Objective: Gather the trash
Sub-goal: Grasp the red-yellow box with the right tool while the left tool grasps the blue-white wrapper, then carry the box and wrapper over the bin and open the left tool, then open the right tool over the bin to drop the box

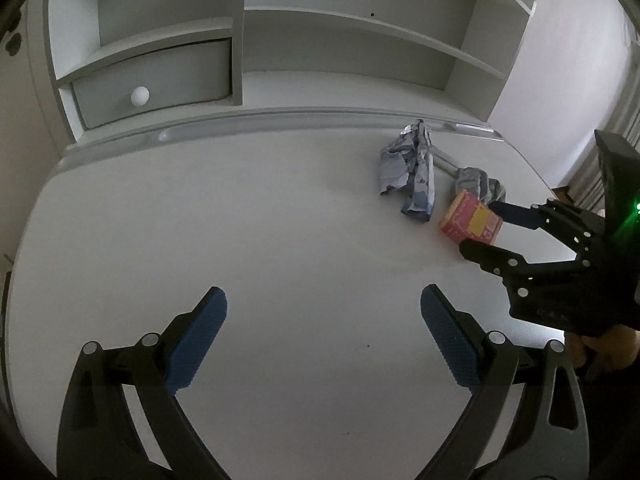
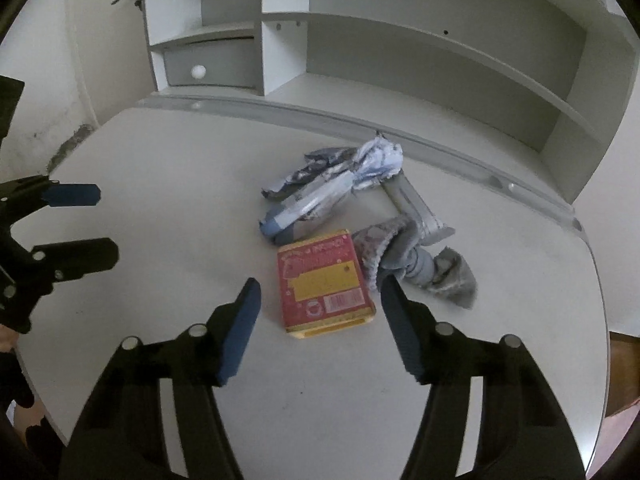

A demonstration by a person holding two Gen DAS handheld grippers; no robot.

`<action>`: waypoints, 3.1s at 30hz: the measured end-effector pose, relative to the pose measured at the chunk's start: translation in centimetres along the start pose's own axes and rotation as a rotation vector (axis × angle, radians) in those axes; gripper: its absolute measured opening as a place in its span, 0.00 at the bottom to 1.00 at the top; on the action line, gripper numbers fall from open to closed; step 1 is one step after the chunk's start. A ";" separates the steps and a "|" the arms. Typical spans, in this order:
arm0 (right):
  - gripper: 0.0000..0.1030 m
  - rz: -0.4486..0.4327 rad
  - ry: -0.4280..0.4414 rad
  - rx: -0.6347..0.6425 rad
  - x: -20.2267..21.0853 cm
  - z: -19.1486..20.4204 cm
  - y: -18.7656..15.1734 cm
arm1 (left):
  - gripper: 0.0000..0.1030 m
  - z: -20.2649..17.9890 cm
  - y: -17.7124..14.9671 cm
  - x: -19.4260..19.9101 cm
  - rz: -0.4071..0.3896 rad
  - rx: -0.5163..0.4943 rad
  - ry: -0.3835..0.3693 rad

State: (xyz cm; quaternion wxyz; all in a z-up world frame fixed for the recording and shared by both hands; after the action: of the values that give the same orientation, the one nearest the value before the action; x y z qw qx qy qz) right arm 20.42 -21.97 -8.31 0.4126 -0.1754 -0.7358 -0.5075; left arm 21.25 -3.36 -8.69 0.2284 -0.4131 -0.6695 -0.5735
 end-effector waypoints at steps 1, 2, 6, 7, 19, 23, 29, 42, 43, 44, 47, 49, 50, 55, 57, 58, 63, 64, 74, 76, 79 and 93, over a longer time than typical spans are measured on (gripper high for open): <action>0.58 0.004 -0.002 -0.001 -0.8 0.1 0.5 | 0.92 0.0 0.1 0.0 0.003 0.002 -0.002; 0.46 0.007 -0.007 0.000 -0.9 0.1 0.4 | 0.92 0.0 0.2 0.2 0.004 0.003 -0.008; 0.44 -0.017 0.000 -0.012 -0.1 -0.1 0.3 | 0.92 -1.6 1.0 -0.8 0.007 -0.012 -0.023; 0.44 -0.028 0.003 -0.017 0.3 -0.2 0.1 | 0.92 -2.2 1.4 -1.1 0.007 -0.024 -0.034; 0.44 -0.047 -0.009 -0.199 4.8 -5.2 -6.1 | 0.92 -9.9 6.7 -8.7 0.006 -0.195 -0.009; 0.44 -0.049 -0.022 -0.248 5.7 -6.5 -7.7 | 0.61 -9.4 7.1 -10.0 0.022 -0.166 -0.001; 0.44 -0.064 -0.067 -0.296 7.8 -7.8 -9.6 | 0.33 -9.0 6.8 -8.8 0.050 -0.160 -0.031; 0.44 -0.095 -0.360 -0.635 17.9 -17.3 -22.8 | 0.33 -25.1 2.4 -0.6 -0.089 -0.394 -0.258; 0.44 -0.090 -0.385 -0.661 18.7 -17.7 -24.3 | 0.33 -27.4 1.1 -0.6 -0.077 -0.432 -0.294; 0.44 -0.084 -0.418 -0.704 19.8 -18.3 -26.4 | 0.33 -29.4 -0.1 -0.6 -0.059 -0.461 -0.325; 0.44 -0.061 -0.500 -0.820 22.6 -19.6 -32.3 | 0.33 -35.8 -4.6 -0.7 0.022 -0.554 -0.443; 0.44 -0.042 -0.546 -0.892 24.3 -19.8 -36.2 | 0.33 -40.0 -8.0 -0.6 0.067 -0.618 -0.513; 0.44 -0.030 -0.568 -0.937 25.2 -19.8 -38.5 | 0.33 -42.3 -10.1 -0.5 0.095 -0.655 -0.550; 0.44 0.048 -0.635 -1.120 28.1 -18.8 -48.4 | 0.33 -49.3 -18.8 -0.9 0.211 -0.788 -0.654; 0.44 0.091 -0.644 -1.195 28.6 -18.3 -52.5 | 0.33 -51.2 -22.5 -1.8 0.263 -0.835 -0.673; 0.44 0.107 -0.644 -1.223 28.6 -18.1 -53.7 | 0.33 -52.1 -24.3 -2.7 0.275 -0.859 -0.662; 0.44 0.173 -0.623 -1.320 27.4 -17.4 -59.0 | 0.33 -54.2 -30.9 -7.5 0.369 -0.956 -0.614; 0.44 0.187 -0.610 -1.334 26.9 -17.5 -59.8 | 0.33 -54.7 -31.7 -8.6 0.395 -0.964 -0.607; 0.44 0.229 -0.534 -1.367 24.4 -17.9 -61.8 | 0.34 -56.7 -36.4 -13.5 0.487 -1.017 -0.554; 0.44 0.224 -0.535 -1.368 24.6 -17.9 -61.5 | 0.35 -56.7 -36.2 -13.4 0.478 -1.018 -0.557; 0.44 0.223 -0.536 -1.365 24.3 -17.5 -61.3 | 0.54 -57.3 -36.2 -13.1 0.461 -1.010 -0.571; 0.44 0.229 -0.502 -1.334 23.6 -18.2 -60.6 | 0.60 -56.6 -33.8 -11.2 0.414 -0.987 -0.585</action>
State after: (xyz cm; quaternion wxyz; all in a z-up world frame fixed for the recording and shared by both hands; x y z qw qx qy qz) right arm -26.89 -67.65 -23.67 0.0869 -0.5773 -0.3186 -0.7467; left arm -9.55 -60.78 -23.56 -0.0766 -0.7324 -0.2656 -0.6223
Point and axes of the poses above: each gripper's, at about its wrist camera, not at the fingertips, and x roughly against the way its jaws point, z to its left, y to its top, the point moved 3 cm from there along -x, roughly the way its jaws point, and after that the axes turned 10 degrees about x, right-handed, at the moved point
